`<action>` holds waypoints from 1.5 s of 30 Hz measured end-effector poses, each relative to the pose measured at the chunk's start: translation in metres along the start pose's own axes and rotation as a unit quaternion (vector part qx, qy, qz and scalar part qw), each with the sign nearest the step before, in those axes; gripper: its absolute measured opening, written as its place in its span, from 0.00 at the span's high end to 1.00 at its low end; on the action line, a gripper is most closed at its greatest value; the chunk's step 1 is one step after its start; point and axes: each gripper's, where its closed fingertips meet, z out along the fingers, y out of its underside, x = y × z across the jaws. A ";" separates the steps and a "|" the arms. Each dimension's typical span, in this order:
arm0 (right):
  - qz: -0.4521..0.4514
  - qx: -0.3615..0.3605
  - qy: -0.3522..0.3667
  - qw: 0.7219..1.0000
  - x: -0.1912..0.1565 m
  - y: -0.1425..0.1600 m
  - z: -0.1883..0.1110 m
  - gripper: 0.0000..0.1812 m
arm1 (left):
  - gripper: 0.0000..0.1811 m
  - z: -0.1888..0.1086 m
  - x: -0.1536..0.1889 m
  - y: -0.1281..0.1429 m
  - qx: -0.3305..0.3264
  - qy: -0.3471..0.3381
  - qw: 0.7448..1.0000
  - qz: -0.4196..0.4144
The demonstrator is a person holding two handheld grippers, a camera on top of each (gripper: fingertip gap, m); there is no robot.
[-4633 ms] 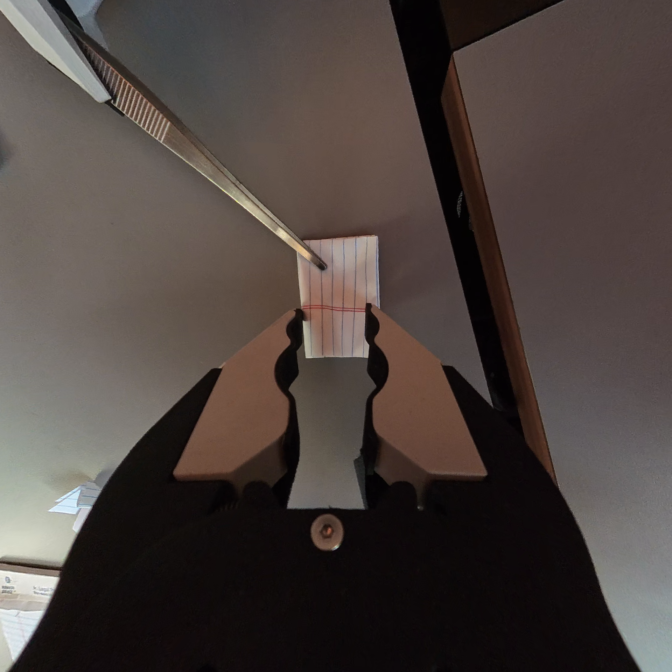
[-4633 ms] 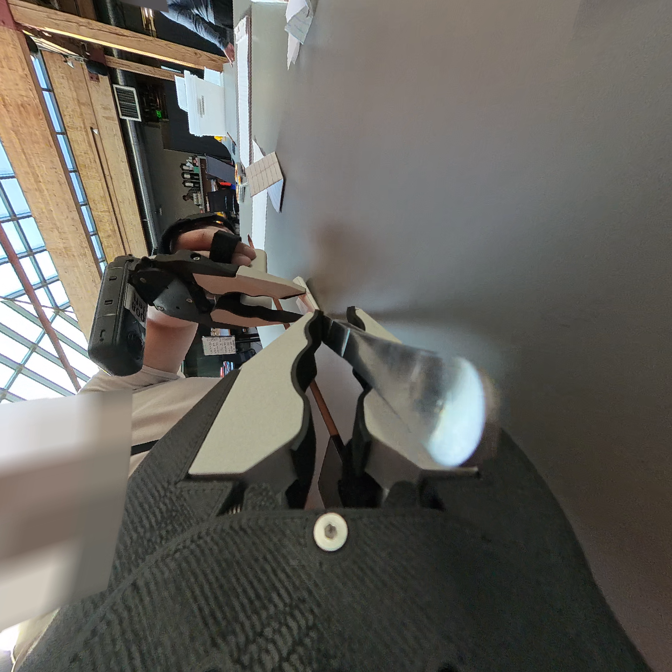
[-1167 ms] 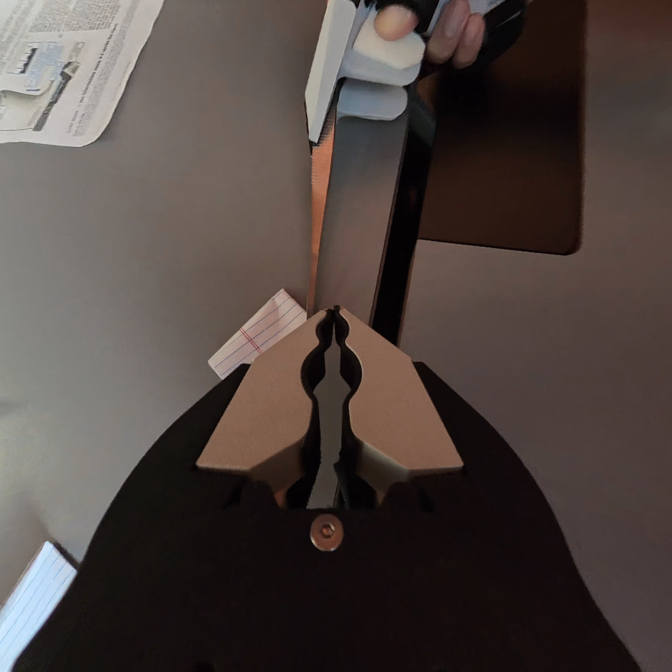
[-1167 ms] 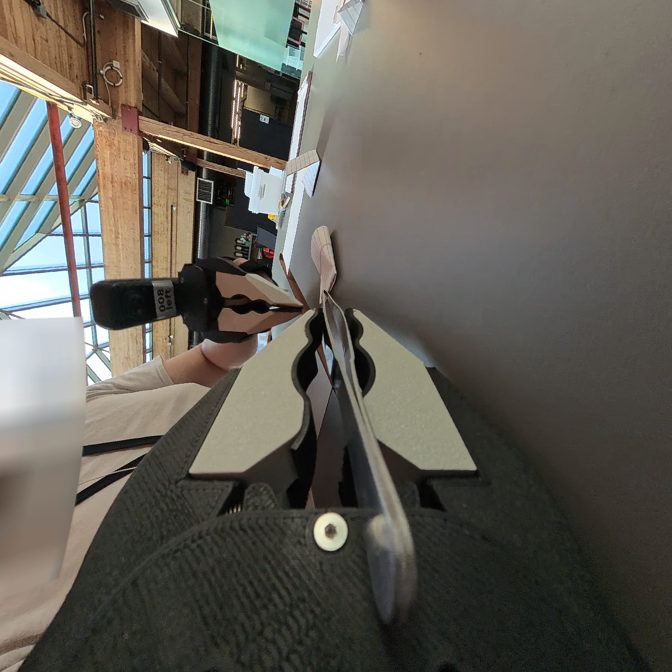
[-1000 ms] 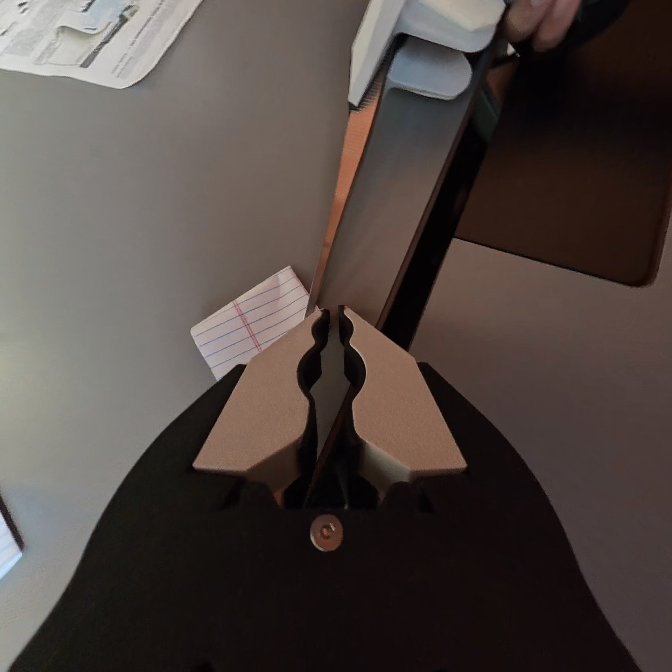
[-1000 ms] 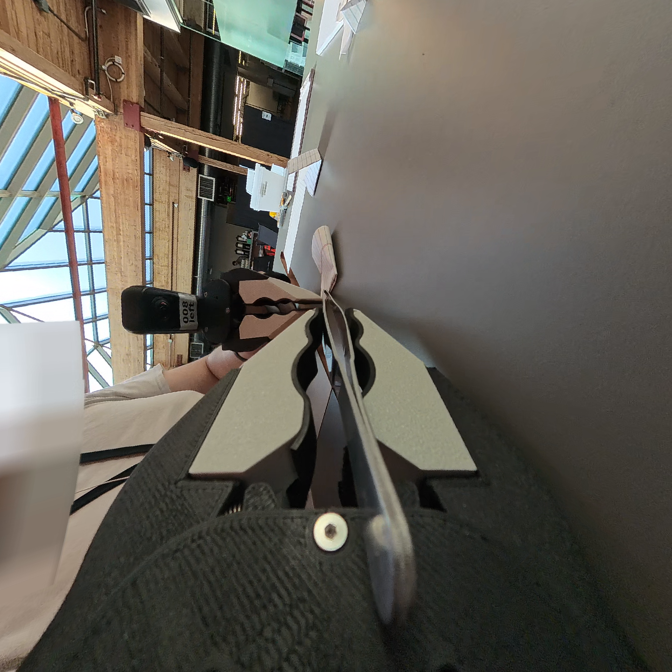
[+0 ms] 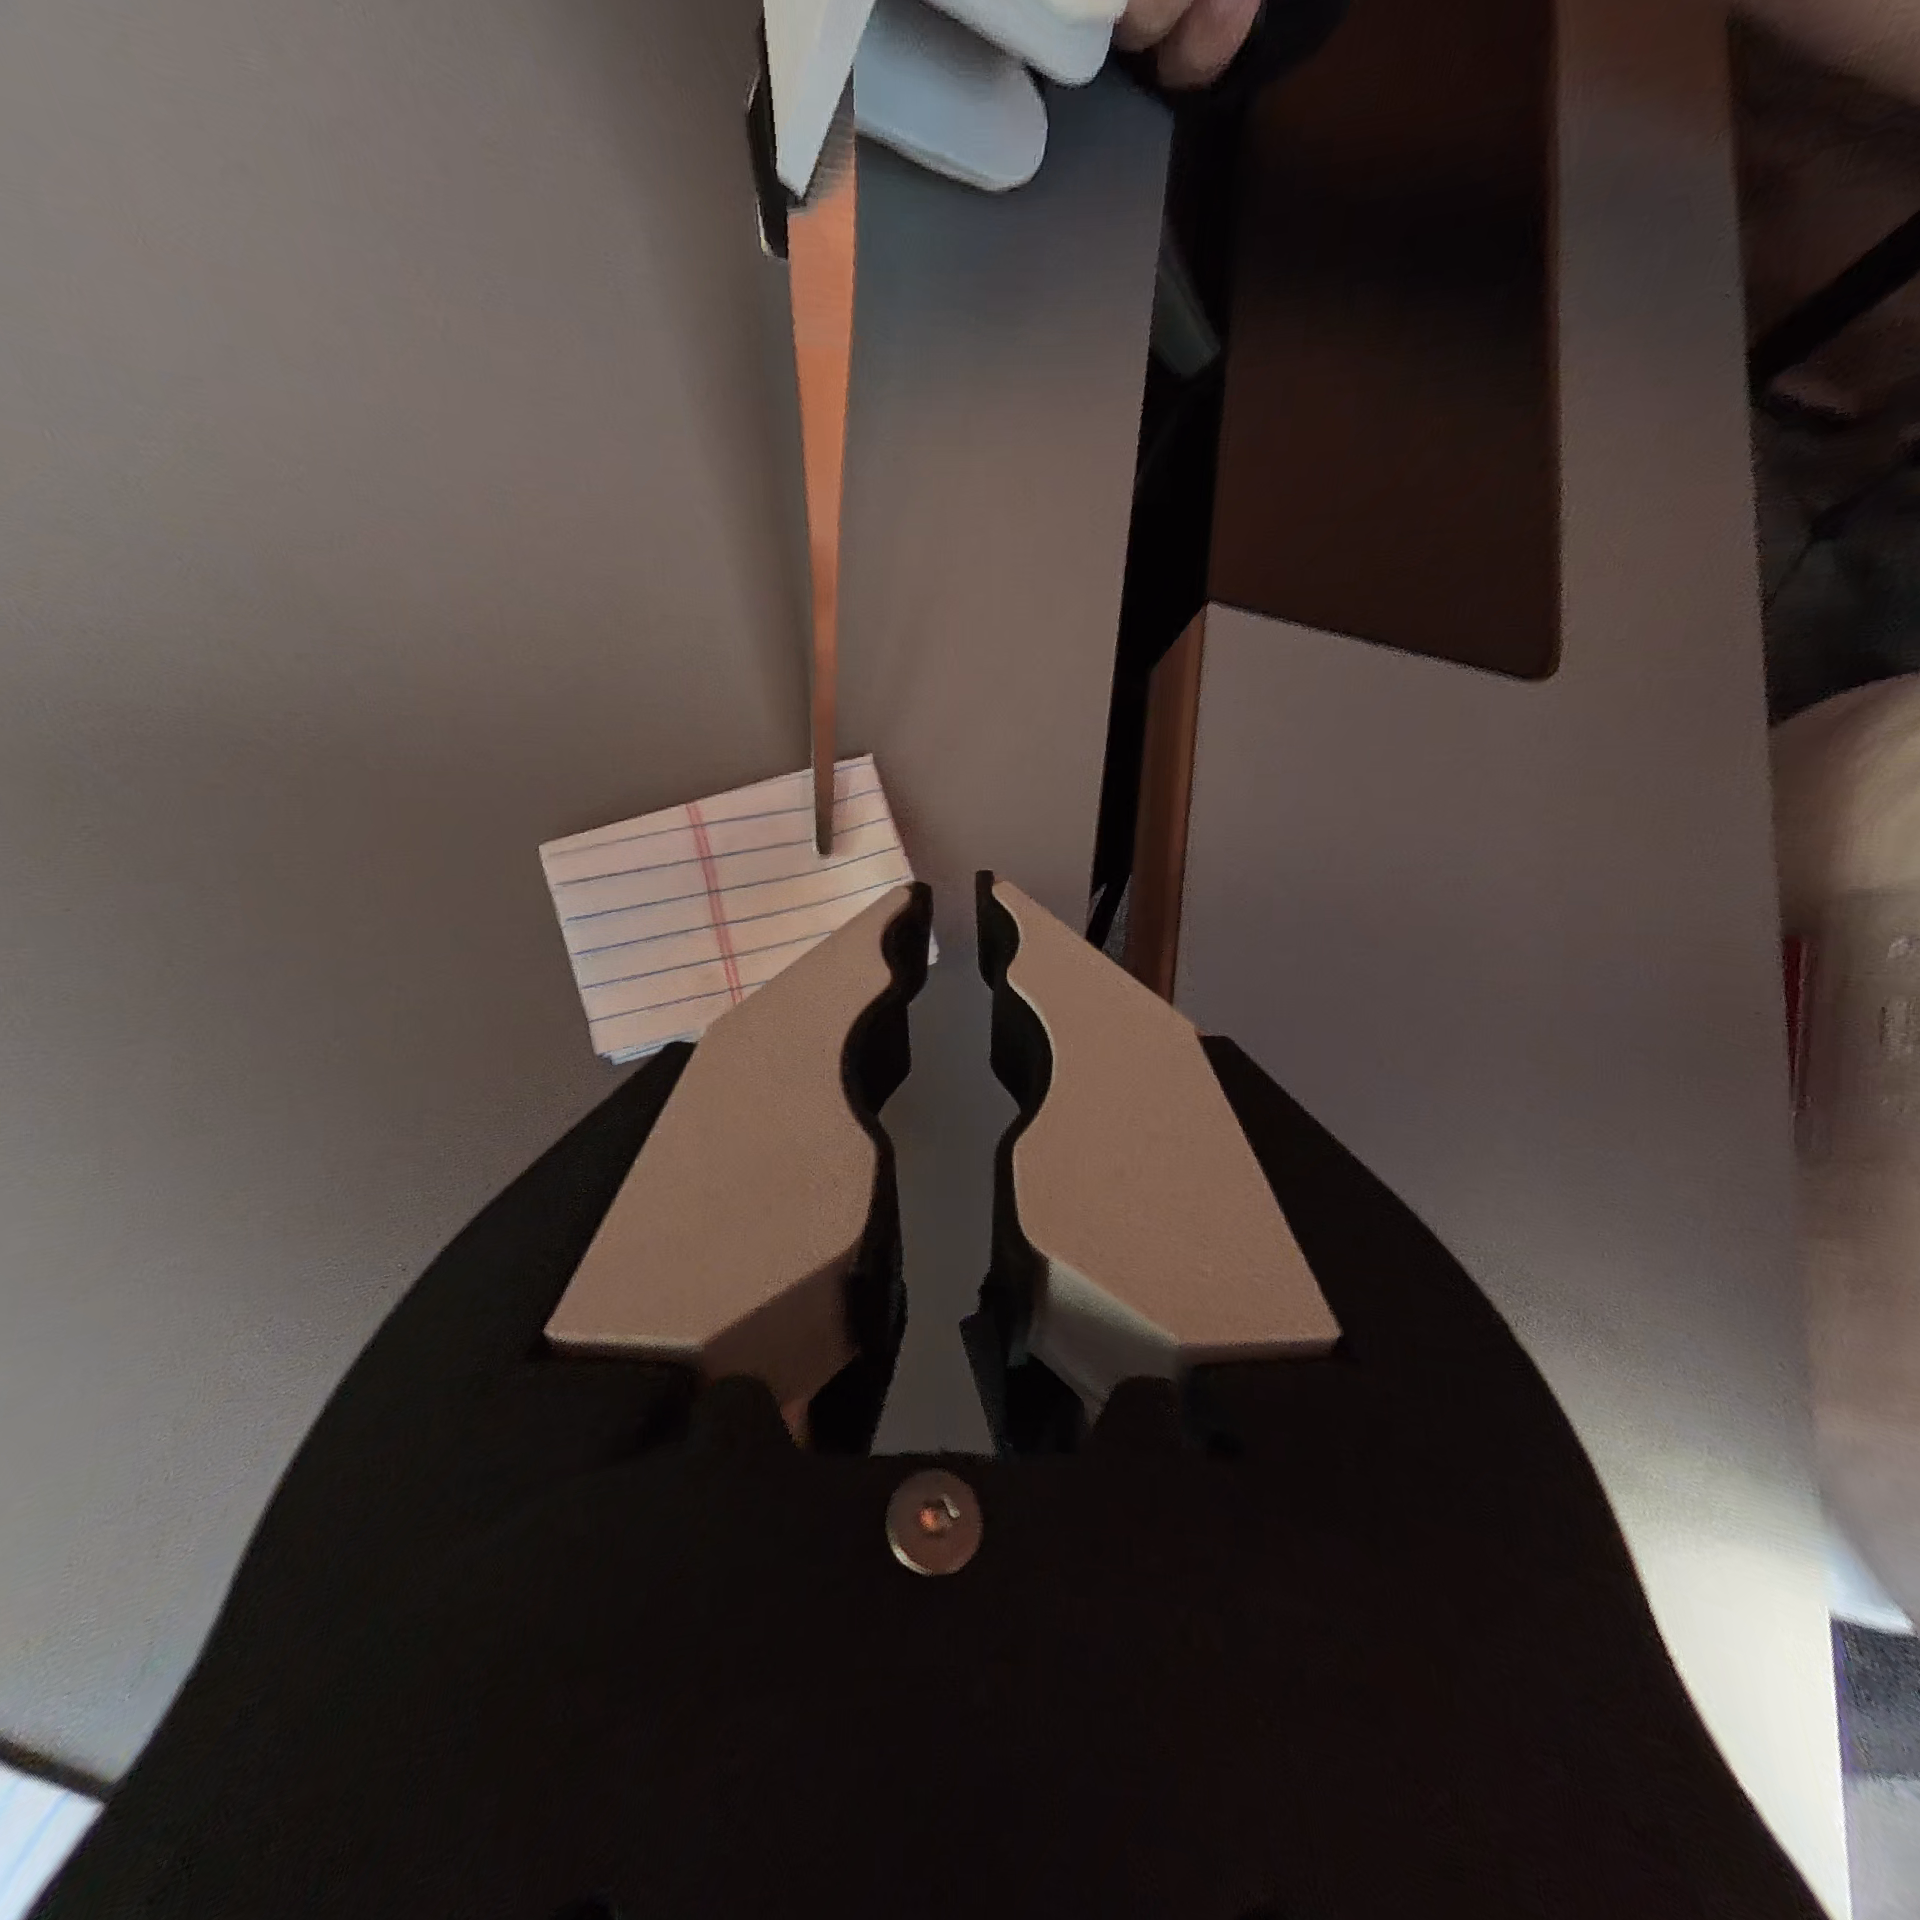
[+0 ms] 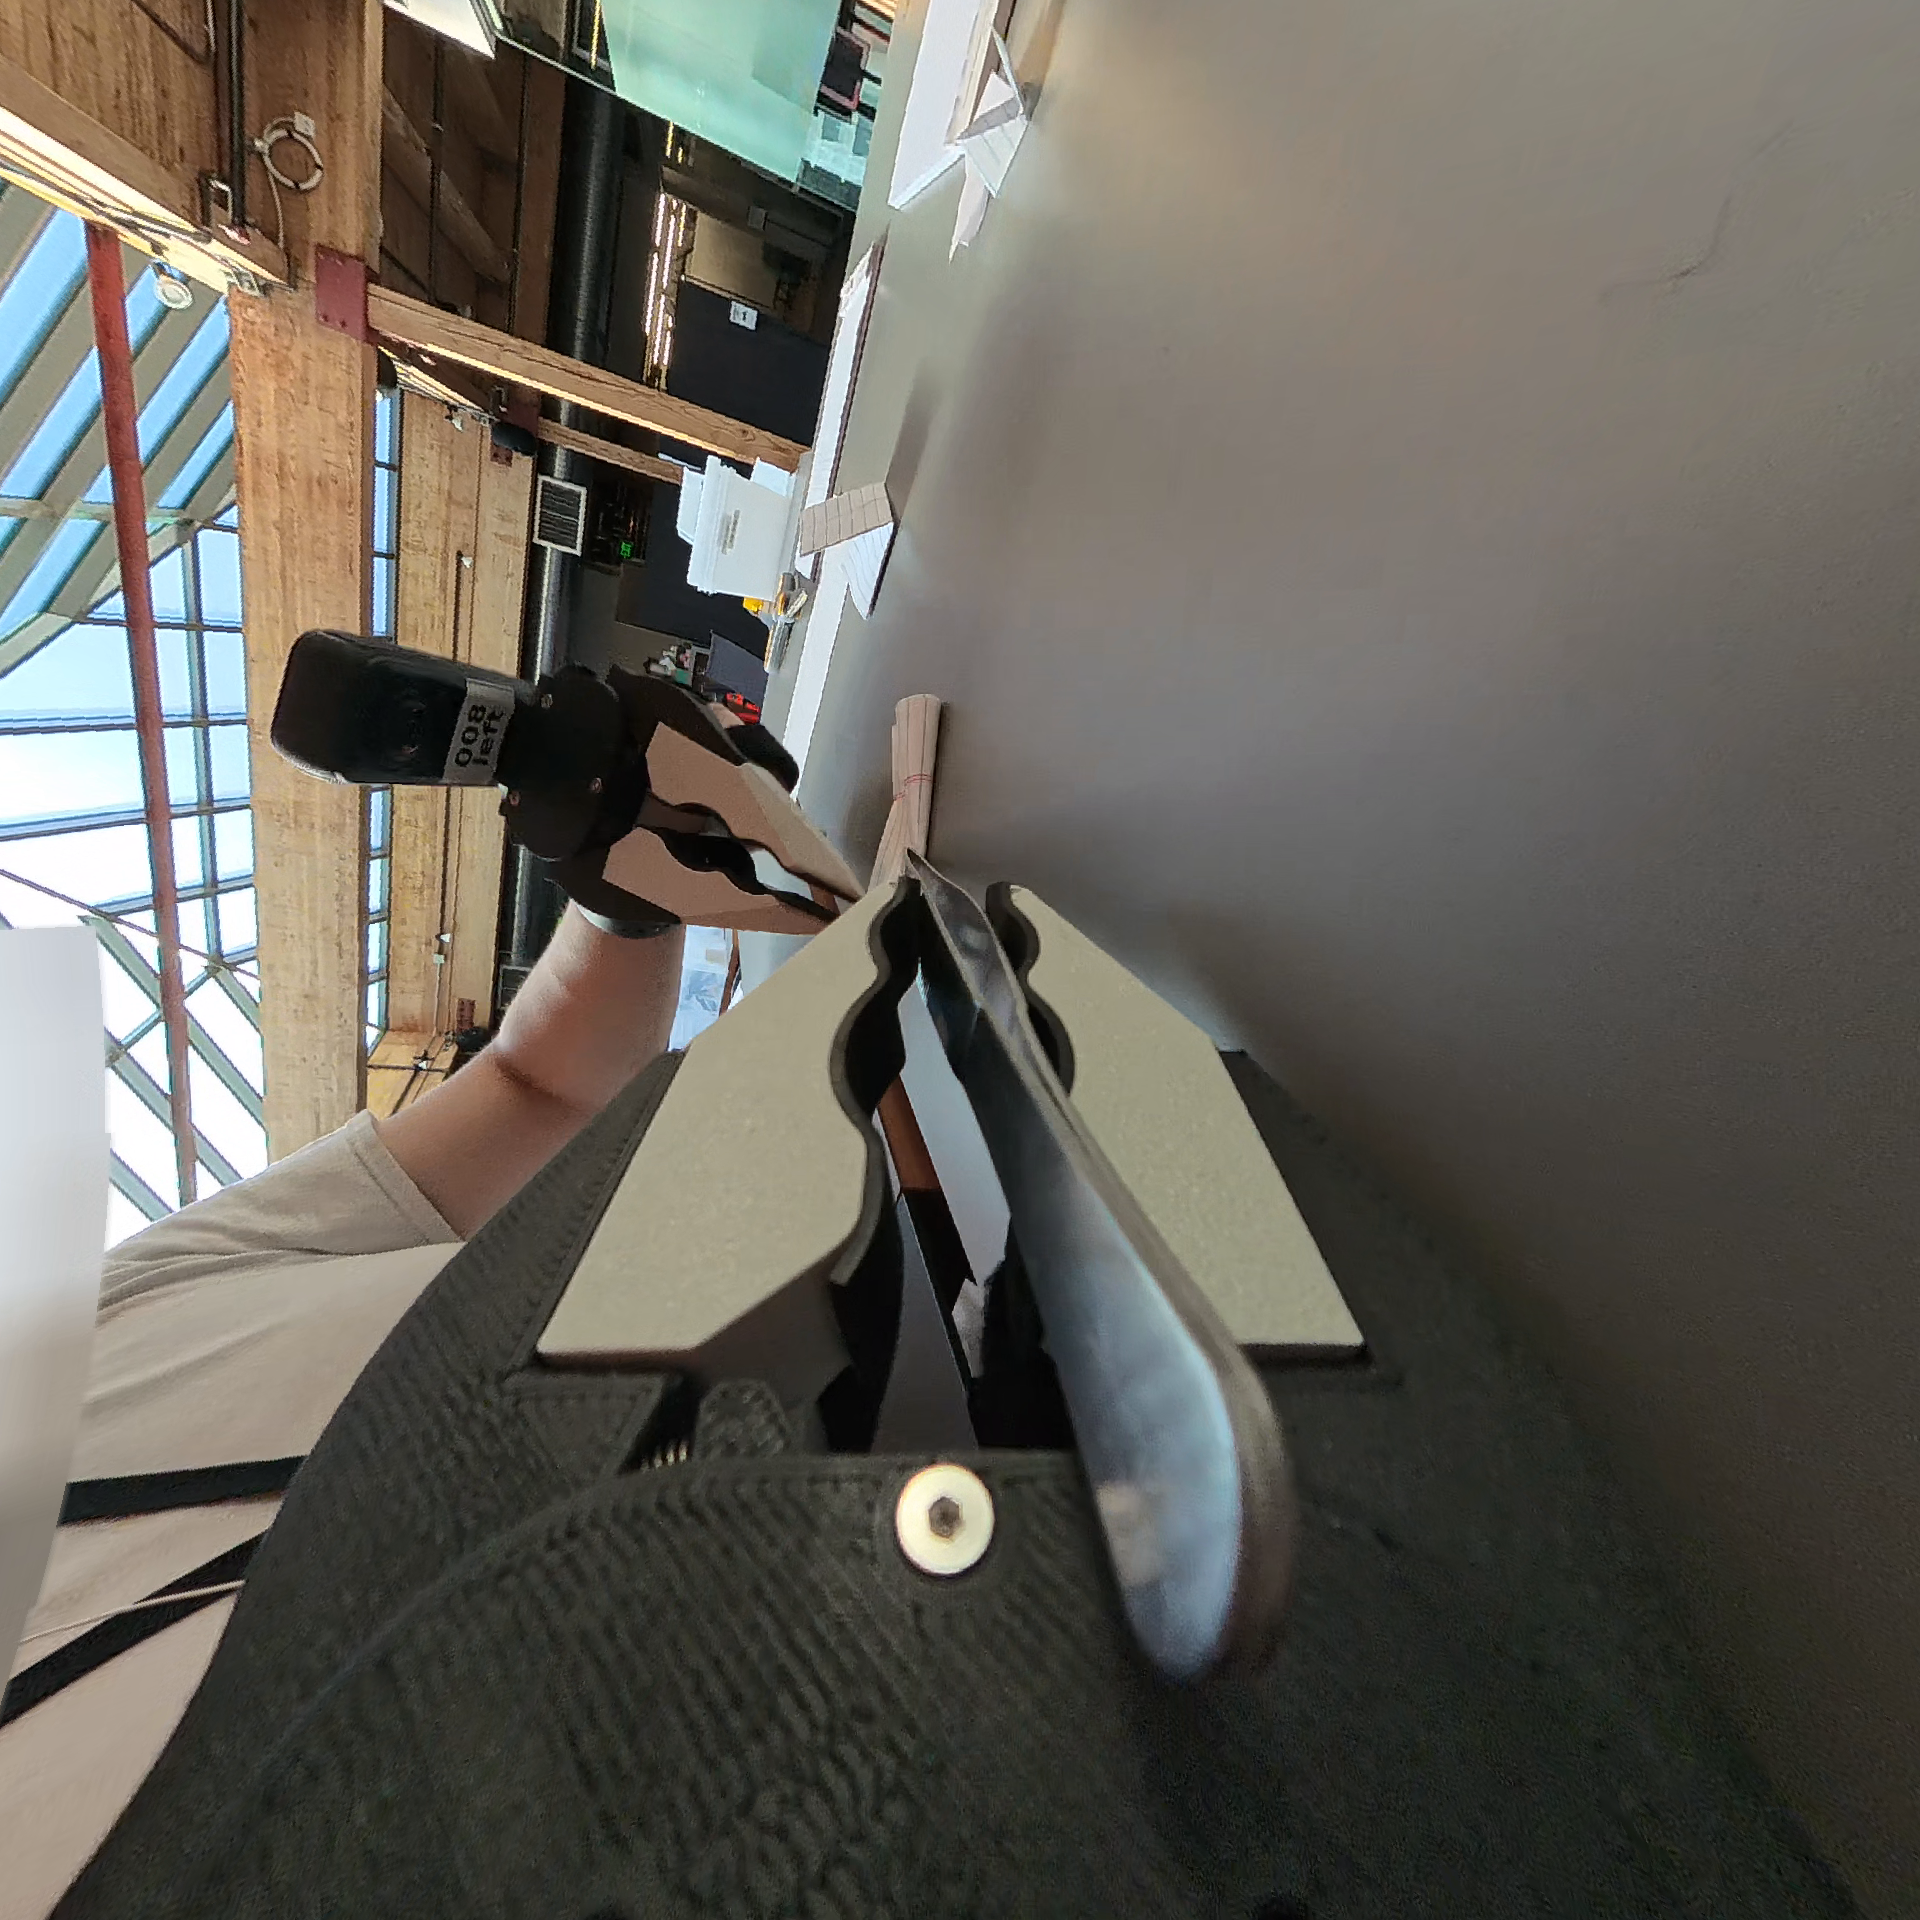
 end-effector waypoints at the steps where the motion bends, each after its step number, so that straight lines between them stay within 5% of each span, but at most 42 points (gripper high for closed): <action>1: 0.002 0.002 0.001 1.000 0.000 0.001 0.000 0.93 | 1.00 0.001 0.000 -0.003 0.020 -0.020 1.000 0.001; 6: 0.005 0.009 0.003 1.000 0.000 0.002 -0.001 0.93 | 1.00 0.010 -0.011 0.001 0.037 -0.116 0.993 -0.003; 18: 0.004 0.020 0.002 1.000 -0.001 0.003 -0.001 0.93 | 1.00 0.003 -0.015 -0.006 0.109 -0.037 0.976 -0.183; 31: 0.007 0.020 0.002 1.000 0.003 -0.005 -0.007 0.93 | 1.00 0.007 -0.016 0.004 0.037 -0.181 0.979 -0.087; 45: 0.012 0.016 0.004 1.000 0.010 -0.034 0.009 0.93 | 1.00 0.007 -0.016 0.004 0.026 -0.186 0.980 -0.065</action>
